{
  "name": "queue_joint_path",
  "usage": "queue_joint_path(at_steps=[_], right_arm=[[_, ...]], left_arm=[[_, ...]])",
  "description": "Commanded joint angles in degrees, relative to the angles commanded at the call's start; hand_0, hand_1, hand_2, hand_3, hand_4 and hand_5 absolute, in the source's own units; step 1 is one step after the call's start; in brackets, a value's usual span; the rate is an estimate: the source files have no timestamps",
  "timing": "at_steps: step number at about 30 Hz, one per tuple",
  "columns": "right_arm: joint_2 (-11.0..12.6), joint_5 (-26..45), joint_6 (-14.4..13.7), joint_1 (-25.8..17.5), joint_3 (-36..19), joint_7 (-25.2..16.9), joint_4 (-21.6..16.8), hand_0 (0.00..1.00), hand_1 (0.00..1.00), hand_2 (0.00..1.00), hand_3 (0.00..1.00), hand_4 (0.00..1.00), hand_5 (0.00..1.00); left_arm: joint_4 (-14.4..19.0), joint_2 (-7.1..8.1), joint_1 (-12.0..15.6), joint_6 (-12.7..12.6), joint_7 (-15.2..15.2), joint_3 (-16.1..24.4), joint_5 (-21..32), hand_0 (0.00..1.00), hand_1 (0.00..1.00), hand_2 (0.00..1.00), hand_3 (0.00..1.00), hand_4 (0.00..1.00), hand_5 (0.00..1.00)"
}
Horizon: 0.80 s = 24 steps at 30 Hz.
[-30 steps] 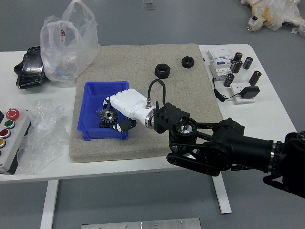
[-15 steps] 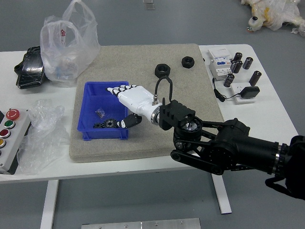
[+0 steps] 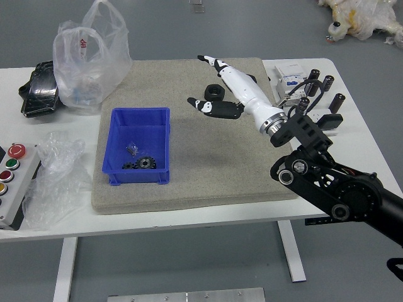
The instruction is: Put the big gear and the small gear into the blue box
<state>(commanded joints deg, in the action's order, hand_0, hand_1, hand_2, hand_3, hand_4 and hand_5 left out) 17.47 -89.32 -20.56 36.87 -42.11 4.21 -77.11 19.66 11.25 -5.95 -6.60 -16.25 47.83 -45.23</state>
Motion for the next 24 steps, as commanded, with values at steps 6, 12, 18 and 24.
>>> queue_joint_path(at_steps=[6, 12, 18, 24], right_arm=[[1.08, 2.49, -1.35, -7.37, -9.23, -3.71, -0.41, 0.637, 0.738, 0.772, 0.823, 0.719, 0.389], [2.66, 3.45, -1.72, -15.3, -17.78, -6.53, -2.34, 0.579, 0.702, 0.745, 0.761, 0.708, 0.395], [3.44, 4.46, -1.69, -21.88, -23.78, -7.9, -3.24, 0.574, 0.699, 0.74, 0.753, 0.707, 0.388], [2.83, 5.07, -1.67, -23.35, -25.0, -8.42, -3.1, 0.567, 0.696, 0.739, 0.745, 0.698, 0.384]], left_arm=[[-0.13, 0.02, -0.13, 0.0, 0.34, -0.28, 0.36, 0.64, 0.566, 0.552, 0.652, 0.639, 0.296], [-0.27, 0.18, -0.45, -0.07, 0.91, -1.08, 1.47, 0.639, 0.561, 0.552, 0.652, 0.639, 0.295], [-0.43, 0.44, -0.55, -0.11, 1.3, -1.56, 2.15, 0.639, 0.556, 0.551, 0.652, 0.639, 0.296], [-0.55, 0.53, -0.93, -0.17, 1.78, -2.11, 2.88, 0.639, 0.539, 0.547, 0.652, 0.639, 0.296]])
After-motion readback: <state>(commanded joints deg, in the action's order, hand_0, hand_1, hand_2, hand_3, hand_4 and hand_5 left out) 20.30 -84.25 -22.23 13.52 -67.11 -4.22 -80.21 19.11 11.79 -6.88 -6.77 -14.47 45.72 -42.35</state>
